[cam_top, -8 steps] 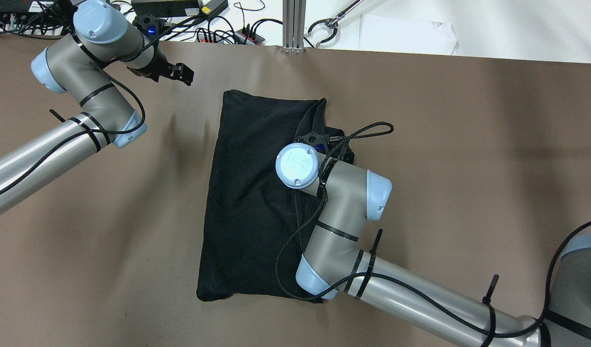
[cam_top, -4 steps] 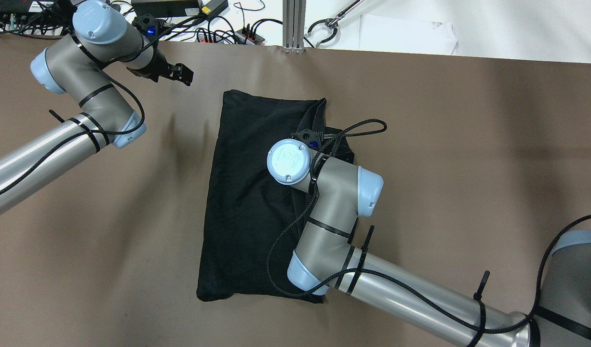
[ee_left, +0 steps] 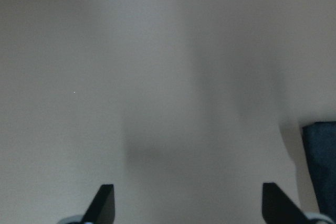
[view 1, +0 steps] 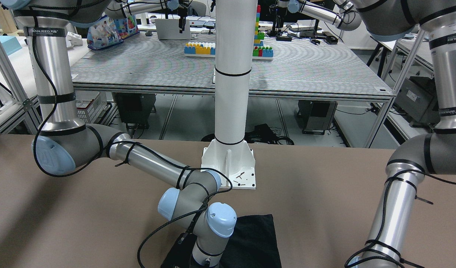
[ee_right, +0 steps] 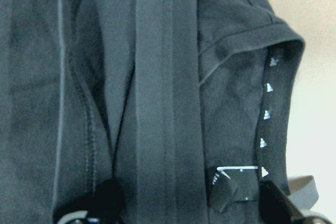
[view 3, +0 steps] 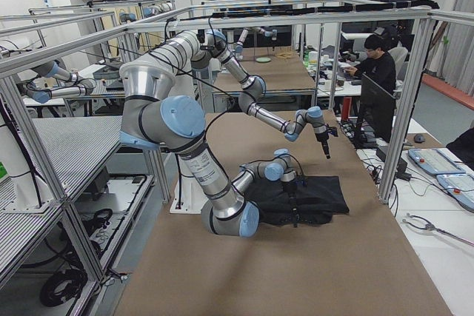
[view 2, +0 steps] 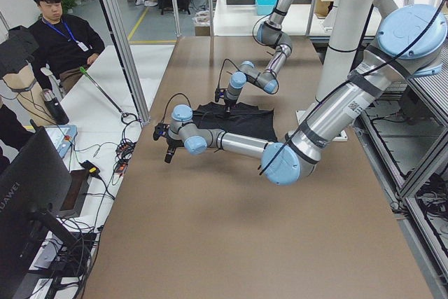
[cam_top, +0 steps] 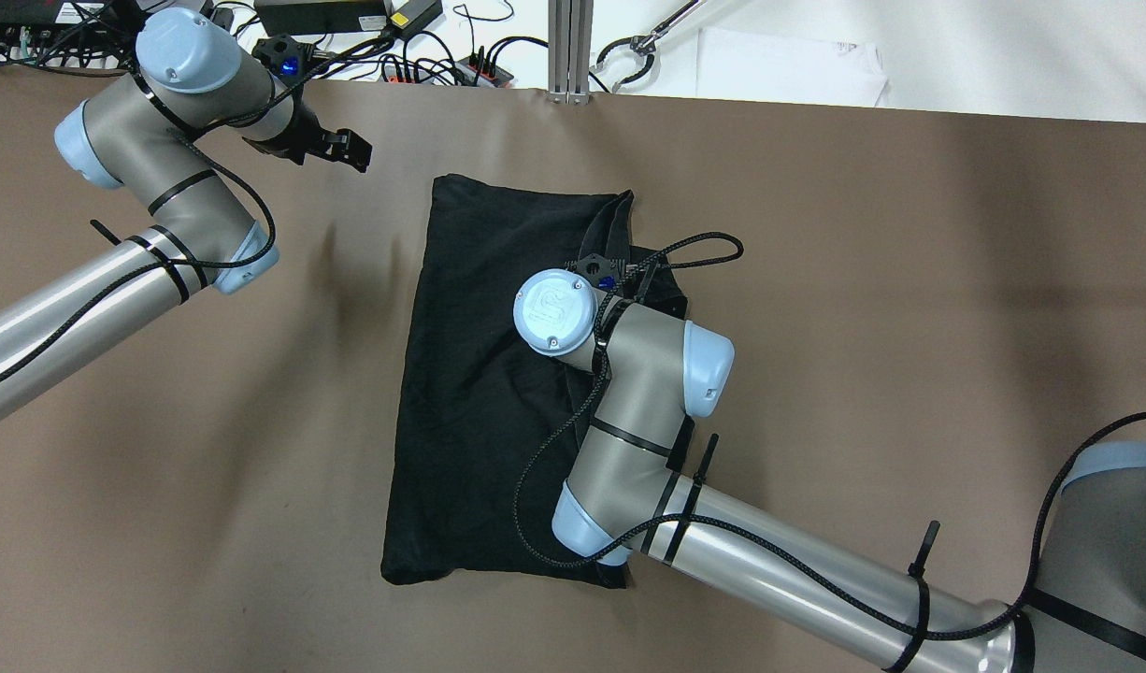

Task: Fold clothes

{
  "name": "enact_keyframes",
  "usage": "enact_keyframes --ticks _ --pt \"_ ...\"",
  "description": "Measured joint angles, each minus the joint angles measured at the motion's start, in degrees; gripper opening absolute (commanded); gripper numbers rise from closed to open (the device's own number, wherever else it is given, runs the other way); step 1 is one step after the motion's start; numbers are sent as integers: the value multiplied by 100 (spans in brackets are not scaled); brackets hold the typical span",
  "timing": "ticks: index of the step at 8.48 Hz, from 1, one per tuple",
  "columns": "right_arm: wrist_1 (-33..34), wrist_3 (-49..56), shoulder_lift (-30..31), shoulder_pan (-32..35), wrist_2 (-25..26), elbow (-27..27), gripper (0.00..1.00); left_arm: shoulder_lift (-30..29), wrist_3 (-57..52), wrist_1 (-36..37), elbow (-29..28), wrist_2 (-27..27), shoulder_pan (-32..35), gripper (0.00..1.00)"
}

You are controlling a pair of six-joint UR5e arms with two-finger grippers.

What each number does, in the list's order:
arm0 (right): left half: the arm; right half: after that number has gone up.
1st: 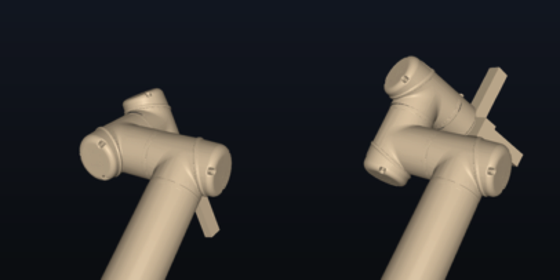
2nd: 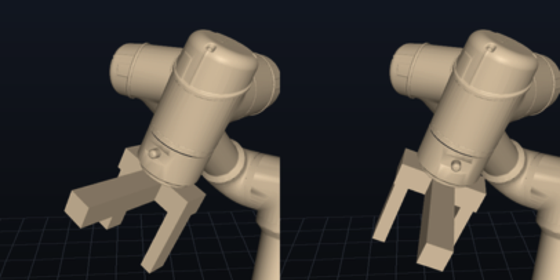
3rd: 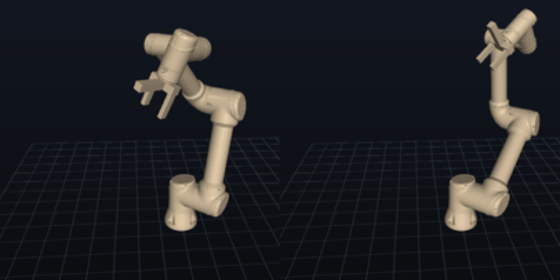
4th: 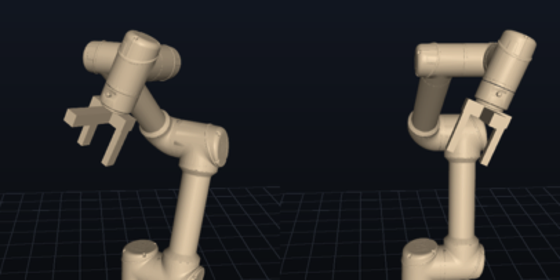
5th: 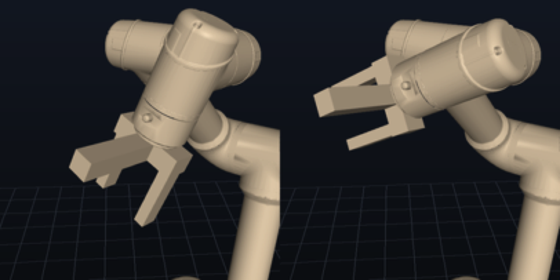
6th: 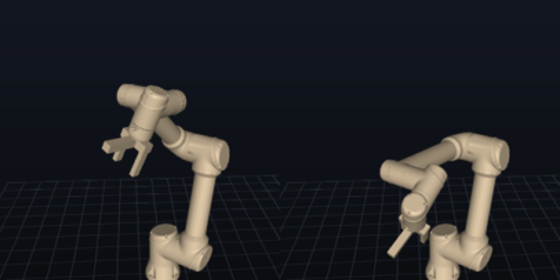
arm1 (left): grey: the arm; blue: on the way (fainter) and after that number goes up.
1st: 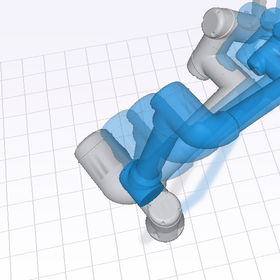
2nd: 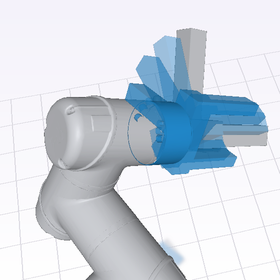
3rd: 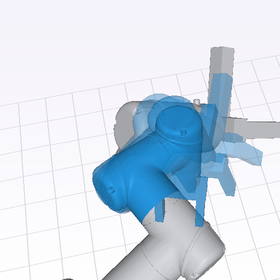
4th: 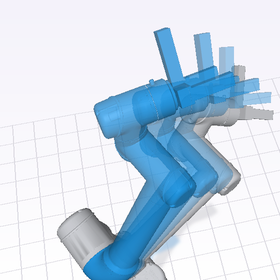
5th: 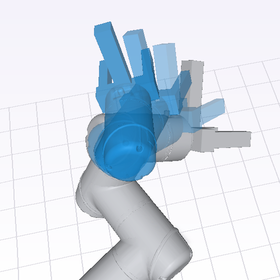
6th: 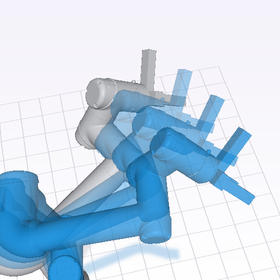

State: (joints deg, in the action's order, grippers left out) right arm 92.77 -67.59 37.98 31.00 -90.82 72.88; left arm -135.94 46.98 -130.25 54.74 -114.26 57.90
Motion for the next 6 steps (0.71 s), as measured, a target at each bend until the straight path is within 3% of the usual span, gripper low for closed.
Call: enact_keyframes --ticks 6 --pt "157 896 134 257 -493 179 95 52 -11 -3 6 0 -7 100"
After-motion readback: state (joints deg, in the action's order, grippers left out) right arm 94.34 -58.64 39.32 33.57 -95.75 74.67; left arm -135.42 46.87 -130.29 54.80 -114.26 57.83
